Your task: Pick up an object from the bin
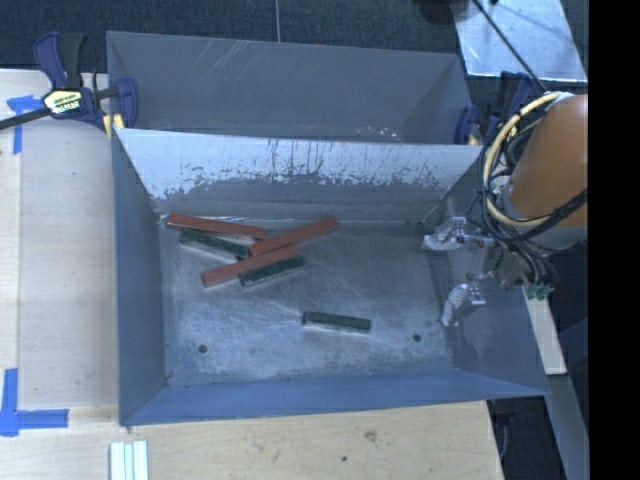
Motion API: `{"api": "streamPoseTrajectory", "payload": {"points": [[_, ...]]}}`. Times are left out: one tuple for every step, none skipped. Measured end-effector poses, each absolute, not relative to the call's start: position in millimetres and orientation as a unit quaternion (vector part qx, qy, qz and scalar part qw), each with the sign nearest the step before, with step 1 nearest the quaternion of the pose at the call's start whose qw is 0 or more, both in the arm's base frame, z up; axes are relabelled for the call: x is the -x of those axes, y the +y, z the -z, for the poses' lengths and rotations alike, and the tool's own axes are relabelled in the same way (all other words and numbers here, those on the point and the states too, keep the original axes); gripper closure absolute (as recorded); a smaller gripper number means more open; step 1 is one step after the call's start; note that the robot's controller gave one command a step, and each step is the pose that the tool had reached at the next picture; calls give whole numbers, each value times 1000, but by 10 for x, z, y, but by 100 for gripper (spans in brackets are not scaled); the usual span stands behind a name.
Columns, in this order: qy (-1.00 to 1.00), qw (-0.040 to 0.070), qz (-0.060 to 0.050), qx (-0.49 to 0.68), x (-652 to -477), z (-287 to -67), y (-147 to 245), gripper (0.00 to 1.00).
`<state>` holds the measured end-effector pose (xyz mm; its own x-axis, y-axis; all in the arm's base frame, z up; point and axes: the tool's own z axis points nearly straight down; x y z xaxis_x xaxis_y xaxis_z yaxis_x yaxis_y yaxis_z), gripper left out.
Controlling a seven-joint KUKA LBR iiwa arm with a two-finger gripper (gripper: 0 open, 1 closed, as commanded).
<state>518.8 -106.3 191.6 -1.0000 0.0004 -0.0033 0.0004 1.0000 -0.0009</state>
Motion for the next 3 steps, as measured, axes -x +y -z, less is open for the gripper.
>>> {"api": "streamPoseTrajectory", "payload": {"points": [[1000,4,0,-5,-5296,-1061,-524,0],[1000,-1,0,16,-5306,-927,-368,0],[999,0,0,-46,-5123,-1184,24,0]]}}
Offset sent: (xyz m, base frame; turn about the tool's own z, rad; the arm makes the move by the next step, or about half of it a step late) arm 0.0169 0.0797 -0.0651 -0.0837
